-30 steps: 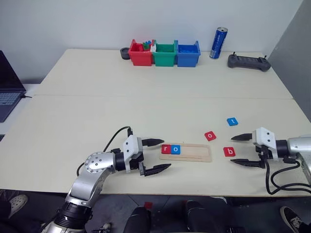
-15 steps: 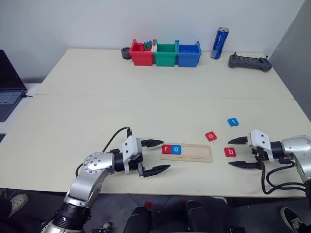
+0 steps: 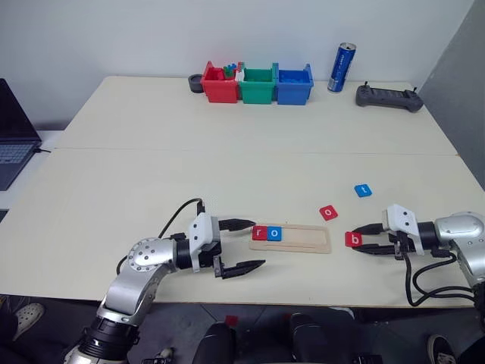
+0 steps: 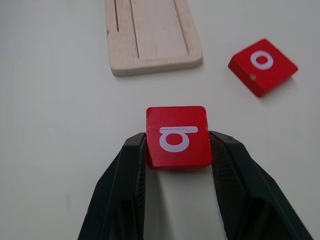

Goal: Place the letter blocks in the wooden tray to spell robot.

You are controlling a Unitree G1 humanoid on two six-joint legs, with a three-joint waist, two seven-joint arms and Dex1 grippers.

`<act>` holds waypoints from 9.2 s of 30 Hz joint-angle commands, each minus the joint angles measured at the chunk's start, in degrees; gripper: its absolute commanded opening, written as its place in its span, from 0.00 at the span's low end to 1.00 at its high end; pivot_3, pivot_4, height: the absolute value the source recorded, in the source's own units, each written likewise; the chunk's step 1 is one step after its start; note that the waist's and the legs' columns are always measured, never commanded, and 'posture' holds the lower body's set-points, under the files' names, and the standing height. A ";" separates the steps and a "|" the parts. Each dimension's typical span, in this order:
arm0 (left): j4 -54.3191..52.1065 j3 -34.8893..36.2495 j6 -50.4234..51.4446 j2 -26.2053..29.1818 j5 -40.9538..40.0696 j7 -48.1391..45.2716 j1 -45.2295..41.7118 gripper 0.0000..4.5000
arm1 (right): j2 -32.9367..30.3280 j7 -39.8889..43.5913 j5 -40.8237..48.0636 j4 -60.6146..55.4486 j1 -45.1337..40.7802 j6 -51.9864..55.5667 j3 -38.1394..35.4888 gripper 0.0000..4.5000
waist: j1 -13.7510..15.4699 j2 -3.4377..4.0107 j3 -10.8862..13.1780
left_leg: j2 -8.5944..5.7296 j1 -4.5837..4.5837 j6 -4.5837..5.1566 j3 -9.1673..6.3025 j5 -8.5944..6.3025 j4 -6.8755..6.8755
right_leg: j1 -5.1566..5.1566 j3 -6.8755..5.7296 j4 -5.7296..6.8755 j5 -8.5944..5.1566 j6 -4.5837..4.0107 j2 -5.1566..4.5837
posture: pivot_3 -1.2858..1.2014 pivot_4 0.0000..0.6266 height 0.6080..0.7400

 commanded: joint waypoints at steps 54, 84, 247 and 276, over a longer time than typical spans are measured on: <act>-5.59 2.76 1.94 1.28 -2.40 1.88 1.09 1.00 | 12.90 -12.39 -2.65 -17.60 -8.32 17.42 13.54 0.32 | 0.11 0.00 0.00 | 0.00 -0.06 0.00 -0.10 0.00 0.00 | -0.05 -0.12 -0.01 0.01 -0.01 0.01 | 0.52 0.24 1.00; -4.45 2.66 1.59 1.44 -2.15 1.10 0.43 1.00 | 12.80 -10.82 1.01 -18.54 -8.51 19.87 10.60 0.39 | 0.09 0.00 0.00 | 0.01 -0.06 0.00 -0.10 0.00 0.00 | -0.05 -0.13 -0.01 0.01 -0.01 0.01 | 0.52 0.24 1.00; -3.77 2.02 0.96 2.54 -2.20 -0.58 0.53 1.00 | 34.13 -74.65 4.48 -59.67 9.41 95.39 -18.24 0.32 | -0.14 0.04 -0.05 | 0.02 -0.22 0.00 -0.03 0.00 -0.06 | -0.26 -0.04 0.02 0.00 -0.01 0.05 | 0.52 0.24 1.00; -2.09 1.56 -0.67 1.78 -1.38 -0.96 -0.08 1.00 | -0.58 -20.68 9.38 -31.01 6.20 35.61 -13.98 0.99 | 0.35 -0.04 -0.03 | -0.03 -0.30 0.05 -0.01 -0.03 -0.10 | -0.22 -0.08 -0.17 -0.01 0.02 0.02 | 0.52 0.24 1.00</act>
